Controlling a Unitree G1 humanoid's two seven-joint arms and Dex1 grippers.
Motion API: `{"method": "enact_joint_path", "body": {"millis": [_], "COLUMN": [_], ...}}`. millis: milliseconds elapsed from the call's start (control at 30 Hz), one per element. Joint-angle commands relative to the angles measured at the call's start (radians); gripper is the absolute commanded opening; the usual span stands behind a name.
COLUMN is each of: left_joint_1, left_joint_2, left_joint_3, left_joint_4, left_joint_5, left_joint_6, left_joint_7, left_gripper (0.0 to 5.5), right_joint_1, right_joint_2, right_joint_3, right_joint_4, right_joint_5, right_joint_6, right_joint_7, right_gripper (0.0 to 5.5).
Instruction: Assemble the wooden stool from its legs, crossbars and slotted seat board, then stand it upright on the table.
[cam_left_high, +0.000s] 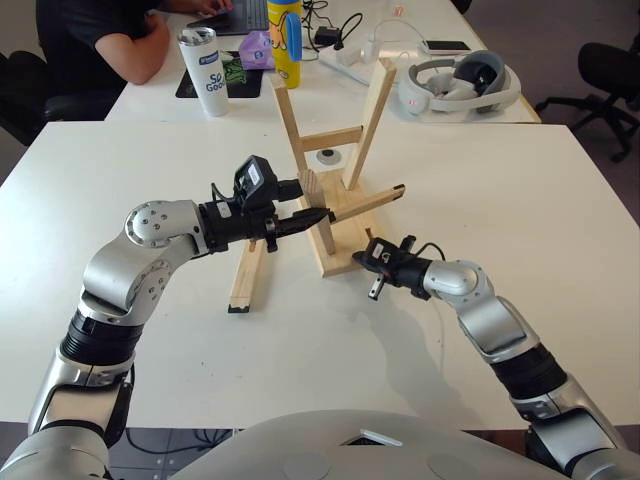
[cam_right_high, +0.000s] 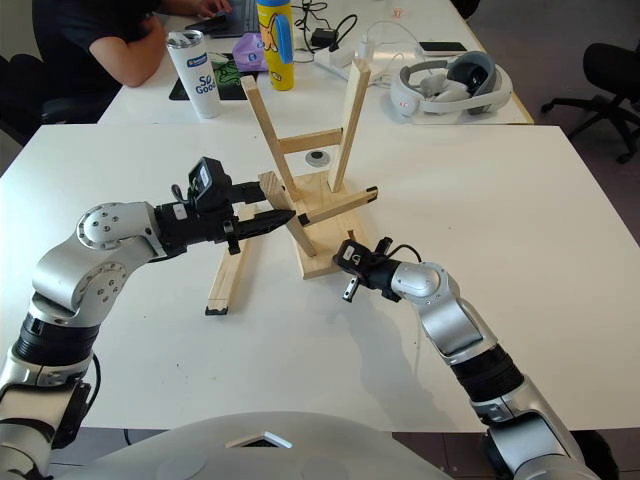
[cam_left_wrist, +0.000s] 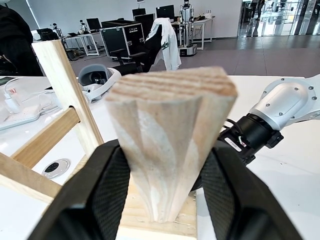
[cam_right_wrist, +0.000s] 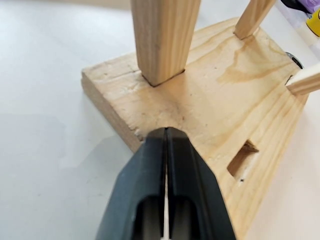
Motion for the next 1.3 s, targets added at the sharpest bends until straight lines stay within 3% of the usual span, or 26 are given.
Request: {"method": "enact_joint_path", "body": {"millis": [33, 200, 233, 500, 767, 1300], "left_joint_1": [0.078, 0.096, 0.096, 0.090, 0.220, 0.353], "left_joint_2": [0.005, 0.001, -0.001, -0.018, 0.090, -0.057], "left_joint_3": [-0.045, -0.018, -0.009, 0.075, 0.102, 0.166], "left_joint_4": [0.119, 0.095, 0.087, 0.046, -0.002, -0.030], "left_joint_5": [0.041, 0.021, 0.014, 0.009, 0.085, 0.231], "left_joint_6": [0.114, 0.099, 0.098, 0.099, 0.094, 0.232], "left_joint_7": [0.005, 0.001, 0.001, 0.015, -0.009, 0.354], "left_gripper": [2.03, 2.03, 2.39, 3.55, 4.69, 4.69], "right_joint_1": [0.050, 0.047, 0.049, 0.057, 0.072, 0.030], "right_joint_2": [-0.012, -0.010, -0.010, -0.011, 0.016, 0.201], "right_joint_3": [0.063, 0.062, 0.062, 0.056, 0.066, 0.048], "right_joint_4": [0.060, 0.060, 0.060, 0.061, 0.043, 0.017], "right_joint_5": [-0.014, -0.012, -0.012, -0.013, -0.008, 0.009], "right_joint_6": [0.061, 0.064, 0.063, 0.065, 0.113, 0.240], "right_joint_7": [0.056, 0.053, 0.052, 0.047, 0.030, -0.102], "right_gripper": [0.00, 0.00, 0.00, 0.00, 0.00, 0.00]}}
